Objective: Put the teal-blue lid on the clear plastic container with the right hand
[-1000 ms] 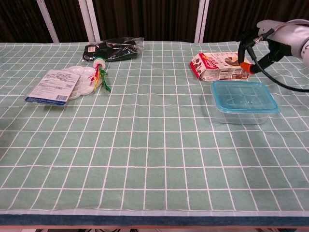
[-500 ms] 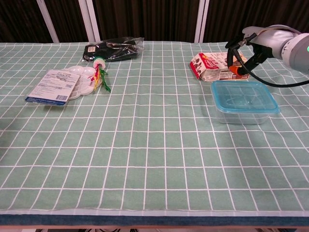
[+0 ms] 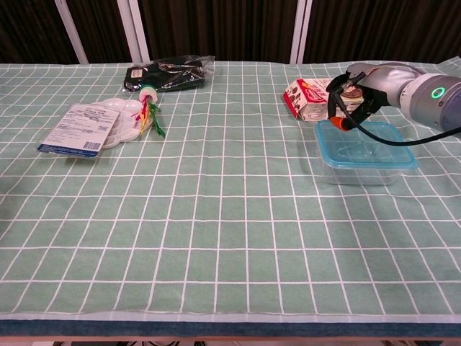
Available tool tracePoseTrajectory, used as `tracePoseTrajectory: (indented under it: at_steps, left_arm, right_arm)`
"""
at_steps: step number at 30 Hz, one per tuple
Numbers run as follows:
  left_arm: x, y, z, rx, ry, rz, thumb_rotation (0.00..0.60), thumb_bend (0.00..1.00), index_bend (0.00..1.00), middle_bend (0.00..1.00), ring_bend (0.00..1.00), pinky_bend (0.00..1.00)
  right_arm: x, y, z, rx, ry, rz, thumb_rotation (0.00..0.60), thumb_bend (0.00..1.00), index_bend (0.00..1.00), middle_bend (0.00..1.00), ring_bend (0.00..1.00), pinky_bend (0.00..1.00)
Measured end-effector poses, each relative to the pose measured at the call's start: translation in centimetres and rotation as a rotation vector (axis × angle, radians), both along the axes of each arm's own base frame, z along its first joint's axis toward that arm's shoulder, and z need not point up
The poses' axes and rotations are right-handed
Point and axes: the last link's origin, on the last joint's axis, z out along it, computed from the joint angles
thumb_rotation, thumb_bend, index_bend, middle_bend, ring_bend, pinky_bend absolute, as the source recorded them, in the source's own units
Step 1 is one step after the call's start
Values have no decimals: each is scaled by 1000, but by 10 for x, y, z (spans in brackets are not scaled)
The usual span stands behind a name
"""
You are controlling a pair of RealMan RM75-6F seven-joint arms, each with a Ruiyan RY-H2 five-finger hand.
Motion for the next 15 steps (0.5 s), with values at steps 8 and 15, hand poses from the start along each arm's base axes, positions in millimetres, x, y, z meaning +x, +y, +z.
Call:
tracePoseTrajectory:
  at_steps: [8, 15]
  left_arm:
    - [0, 0, 0, 0, 1, 2, 600, 541, 49, 0, 0, 0]
    - [-1, 1, 0, -1, 2, 4, 600, 542, 49, 0, 0, 0]
  right_arm:
    - [-4, 1, -9, 22, 13, 2, 600, 479, 565, 141, 0, 0]
    - [-9, 4, -19, 57, 39, -12, 600, 479, 565, 141, 0, 0]
